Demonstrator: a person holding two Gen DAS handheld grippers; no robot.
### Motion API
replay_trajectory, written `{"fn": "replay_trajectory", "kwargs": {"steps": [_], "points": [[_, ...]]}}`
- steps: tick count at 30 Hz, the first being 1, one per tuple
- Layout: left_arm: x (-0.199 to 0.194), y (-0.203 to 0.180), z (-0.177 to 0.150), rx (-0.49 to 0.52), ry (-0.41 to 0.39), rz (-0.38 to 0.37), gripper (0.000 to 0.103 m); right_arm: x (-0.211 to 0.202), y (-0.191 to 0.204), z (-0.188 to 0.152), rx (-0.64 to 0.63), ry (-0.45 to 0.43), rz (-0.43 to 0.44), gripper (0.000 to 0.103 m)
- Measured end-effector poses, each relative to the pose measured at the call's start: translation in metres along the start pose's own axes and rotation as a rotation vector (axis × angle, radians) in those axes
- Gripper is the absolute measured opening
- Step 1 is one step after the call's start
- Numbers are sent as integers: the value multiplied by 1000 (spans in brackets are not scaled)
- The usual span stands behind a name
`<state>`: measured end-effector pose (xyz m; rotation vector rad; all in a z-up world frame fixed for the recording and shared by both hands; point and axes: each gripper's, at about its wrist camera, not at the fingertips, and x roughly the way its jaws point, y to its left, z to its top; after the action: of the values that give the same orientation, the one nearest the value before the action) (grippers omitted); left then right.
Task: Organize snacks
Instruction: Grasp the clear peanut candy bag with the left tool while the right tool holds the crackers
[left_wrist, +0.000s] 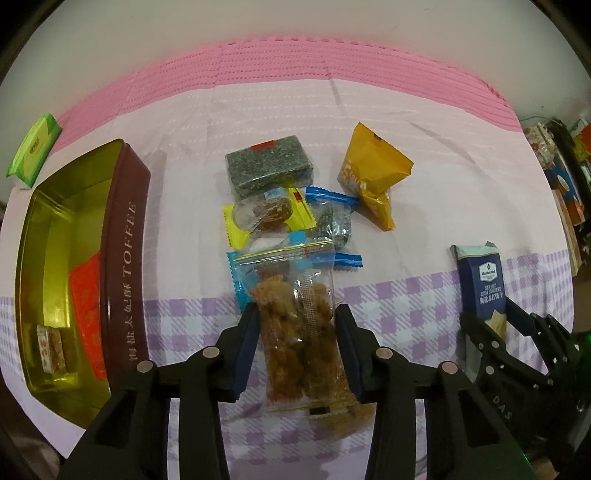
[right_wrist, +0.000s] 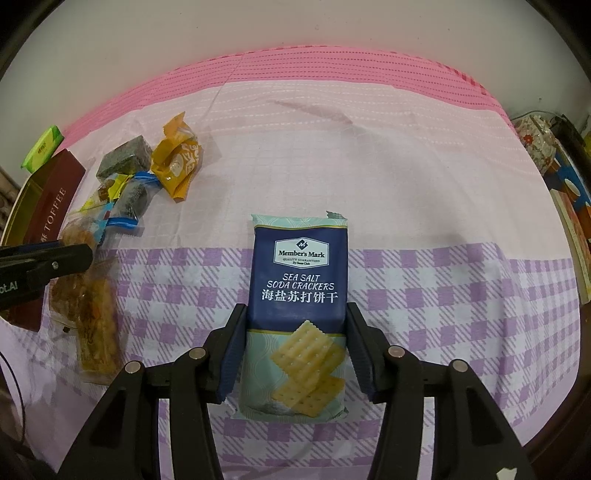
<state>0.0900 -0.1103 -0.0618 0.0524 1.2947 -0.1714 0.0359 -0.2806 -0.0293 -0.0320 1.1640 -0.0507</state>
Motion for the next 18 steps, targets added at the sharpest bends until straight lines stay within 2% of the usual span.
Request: {"fn": "replay_trajectory", "kwargs": {"steps": [18], "points": [[-30,18,-16,19,-19,-37,38,0,3,-1,-7,-3,-11,50]]}}
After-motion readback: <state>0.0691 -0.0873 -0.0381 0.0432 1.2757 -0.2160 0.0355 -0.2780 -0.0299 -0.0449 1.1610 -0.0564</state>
